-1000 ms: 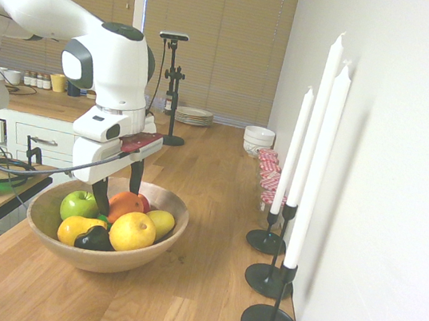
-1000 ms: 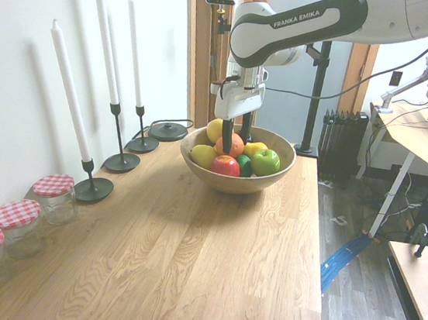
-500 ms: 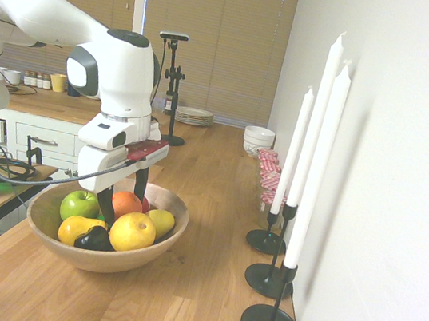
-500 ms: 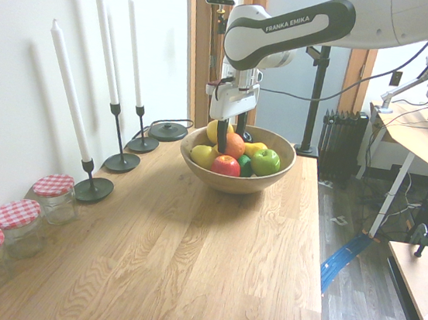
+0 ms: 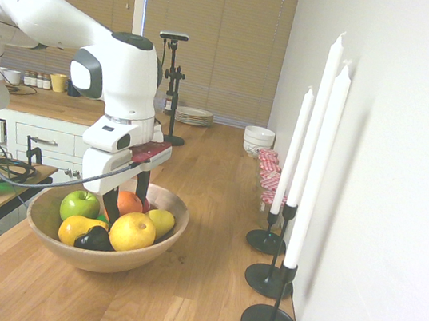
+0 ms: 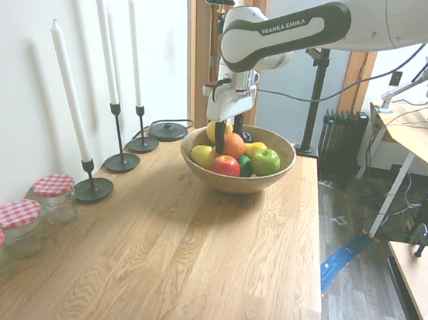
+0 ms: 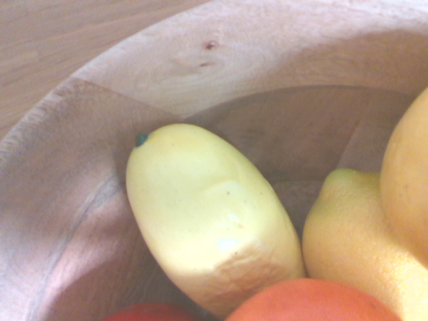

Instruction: Take orange out of the basket

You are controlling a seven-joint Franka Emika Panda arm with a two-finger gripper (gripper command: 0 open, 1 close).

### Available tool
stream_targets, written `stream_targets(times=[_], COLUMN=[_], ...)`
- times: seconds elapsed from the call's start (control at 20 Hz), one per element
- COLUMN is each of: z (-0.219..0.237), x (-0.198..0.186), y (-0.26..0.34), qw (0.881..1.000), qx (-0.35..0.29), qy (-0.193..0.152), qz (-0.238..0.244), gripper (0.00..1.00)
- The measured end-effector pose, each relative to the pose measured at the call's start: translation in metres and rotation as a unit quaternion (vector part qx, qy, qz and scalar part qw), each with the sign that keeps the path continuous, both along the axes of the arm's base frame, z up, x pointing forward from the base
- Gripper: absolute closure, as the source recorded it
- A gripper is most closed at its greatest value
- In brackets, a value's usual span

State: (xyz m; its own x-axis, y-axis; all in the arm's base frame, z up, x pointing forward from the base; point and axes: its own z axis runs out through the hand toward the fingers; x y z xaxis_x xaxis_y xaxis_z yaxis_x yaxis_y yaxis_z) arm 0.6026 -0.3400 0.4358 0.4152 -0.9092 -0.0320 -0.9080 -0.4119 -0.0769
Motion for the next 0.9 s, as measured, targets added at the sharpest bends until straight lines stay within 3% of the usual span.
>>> stream_targets(times=[0.35,0.7,0.9], z=[0.016,0.149,0.178], x=[0.004,0.006,0.02], y=[0.004,0.076,0.16], qw=[1.0,0.996,0.992], qx=[-0.005,-0.027,-0.043], qy=[-0.012,-0.076,-0.088], qz=[0.005,0.046,0.082], gripper=[1.0,1.0,1.0])
